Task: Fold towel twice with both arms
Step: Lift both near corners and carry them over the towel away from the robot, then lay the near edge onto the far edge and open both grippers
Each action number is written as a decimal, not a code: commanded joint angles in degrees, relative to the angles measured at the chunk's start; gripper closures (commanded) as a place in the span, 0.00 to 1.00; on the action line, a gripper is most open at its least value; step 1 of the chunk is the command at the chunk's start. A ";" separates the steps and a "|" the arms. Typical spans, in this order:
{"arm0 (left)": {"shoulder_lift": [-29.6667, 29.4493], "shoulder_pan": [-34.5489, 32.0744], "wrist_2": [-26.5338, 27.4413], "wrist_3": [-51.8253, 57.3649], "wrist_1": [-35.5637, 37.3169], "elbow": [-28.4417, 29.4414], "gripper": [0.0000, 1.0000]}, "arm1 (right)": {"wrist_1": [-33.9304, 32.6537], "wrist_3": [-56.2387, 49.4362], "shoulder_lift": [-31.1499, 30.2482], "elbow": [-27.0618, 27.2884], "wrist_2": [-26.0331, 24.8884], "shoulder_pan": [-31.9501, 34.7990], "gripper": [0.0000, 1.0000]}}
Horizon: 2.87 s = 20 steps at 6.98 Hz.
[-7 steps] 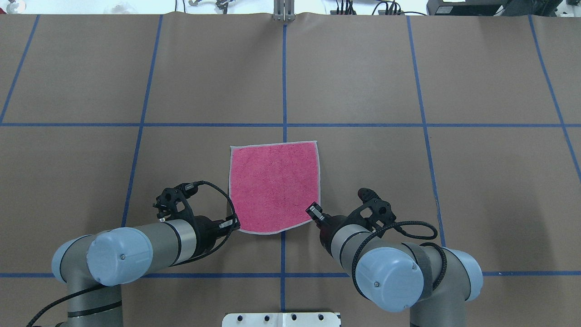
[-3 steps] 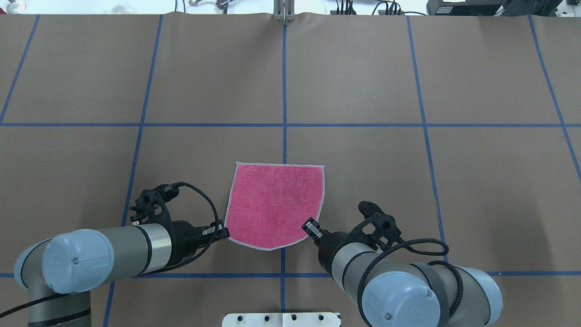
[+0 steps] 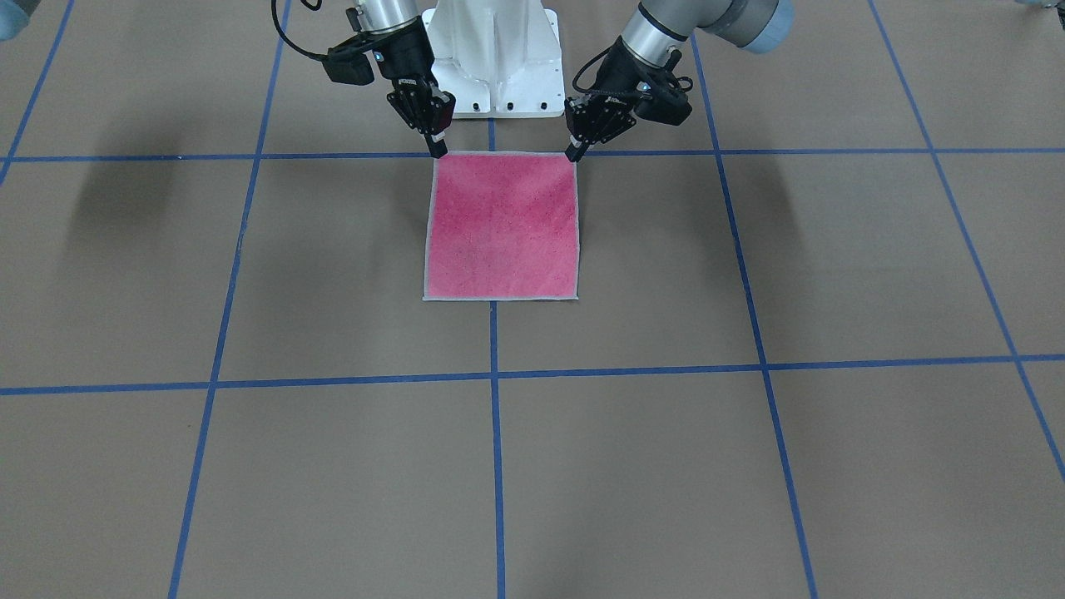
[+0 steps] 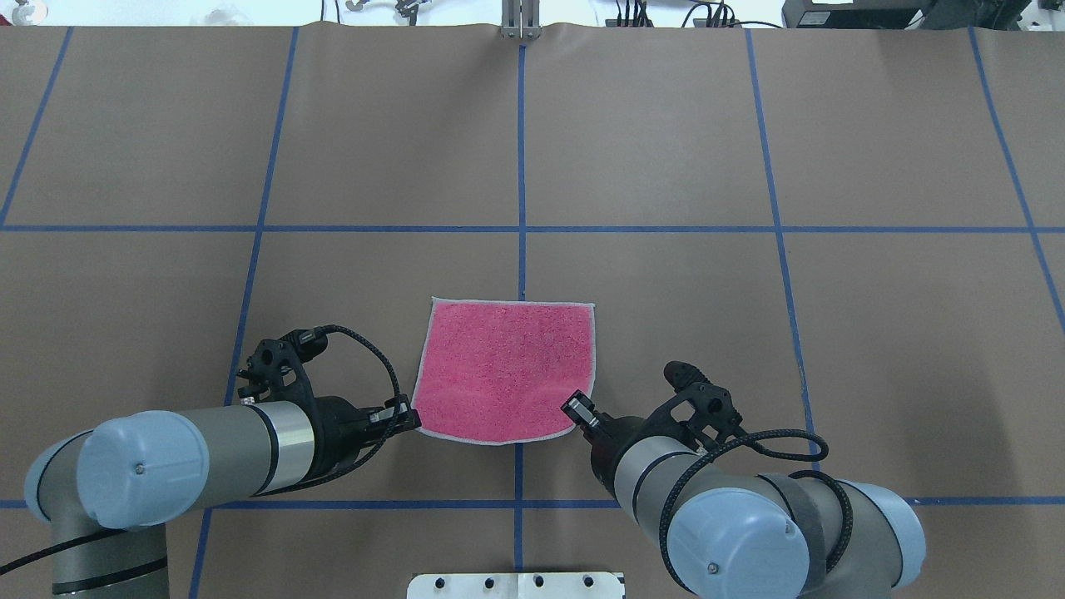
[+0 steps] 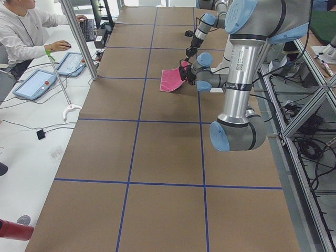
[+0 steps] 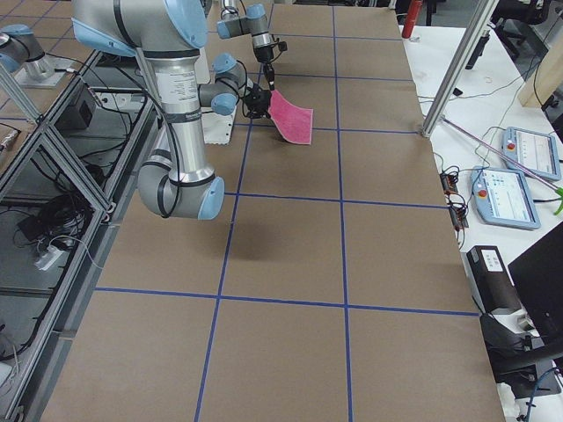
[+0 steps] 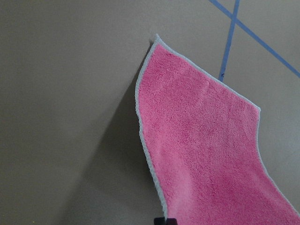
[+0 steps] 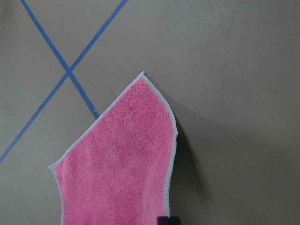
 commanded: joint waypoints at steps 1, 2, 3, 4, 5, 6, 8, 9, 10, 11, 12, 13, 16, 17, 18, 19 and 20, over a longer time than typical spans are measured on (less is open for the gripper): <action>-1.02 -1.99 0.07 0.04 0.94 1.15 1.00 | -0.03 -0.15 0.35 -1.38 0.15 2.41 1.00; -2.94 -3.39 0.07 0.04 1.03 3.08 1.00 | -0.03 -0.23 0.71 -2.87 0.24 3.65 1.00; -5.49 -4.45 0.07 0.04 1.20 5.97 1.00 | -0.03 -0.23 1.06 -3.67 0.24 4.62 1.00; -7.25 -5.07 -0.02 0.21 2.59 7.39 1.00 | -0.03 -0.23 1.58 -3.85 0.24 5.23 1.00; -8.14 -5.51 -0.02 1.60 3.48 7.40 1.00 | -0.03 -0.32 1.67 -4.20 0.33 5.85 1.00; -8.32 -6.30 -0.02 1.70 3.57 7.67 1.00 | -0.03 -0.58 2.89 -5.51 0.42 6.73 1.00; -8.85 -7.36 -0.02 2.14 3.58 9.06 1.00 | 0.40 -1.28 5.27 -8.67 0.42 8.22 1.00; -10.68 -8.06 -0.02 3.02 3.66 10.90 1.00 | 0.49 -1.90 5.37 -8.86 0.50 8.84 1.00; -12.18 -8.50 -0.11 3.02 3.66 13.01 1.00 | 0.49 -2.34 5.37 -9.38 0.51 9.11 1.00; -13.15 -8.77 -0.11 3.02 3.66 14.33 1.00 | 0.49 -2.34 5.45 -9.56 0.51 9.46 1.00; -13.51 -9.03 -0.11 3.11 3.58 14.96 1.00 | 0.49 -2.52 5.46 -10.00 0.51 9.72 1.00; -13.51 -9.55 -0.11 3.63 3.58 15.31 1.00 | 0.49 -3.04 5.54 -10.52 0.51 10.07 1.00; -13.42 -9.82 -0.20 4.17 3.57 15.84 1.00 | 0.49 -3.75 7.90 -13.24 1.38 11.04 1.00; -13.42 -9.91 -0.11 4.17 3.58 16.02 1.00 | 0.49 -4.01 7.92 -13.43 1.47 11.13 1.00; -13.42 -9.91 -0.11 4.17 3.49 16.97 1.00 | 0.41 -4.36 7.92 -13.60 1.47 11.30 1.00; -13.42 -10.00 -0.11 4.17 3.40 17.33 1.00 | 0.40 -4.54 7.92 -13.69 1.47 11.57 1.00; -13.42 -10.17 -0.11 4.17 3.40 17.42 1.00 | 0.40 -4.80 7.92 -13.69 1.47 11.66 1.00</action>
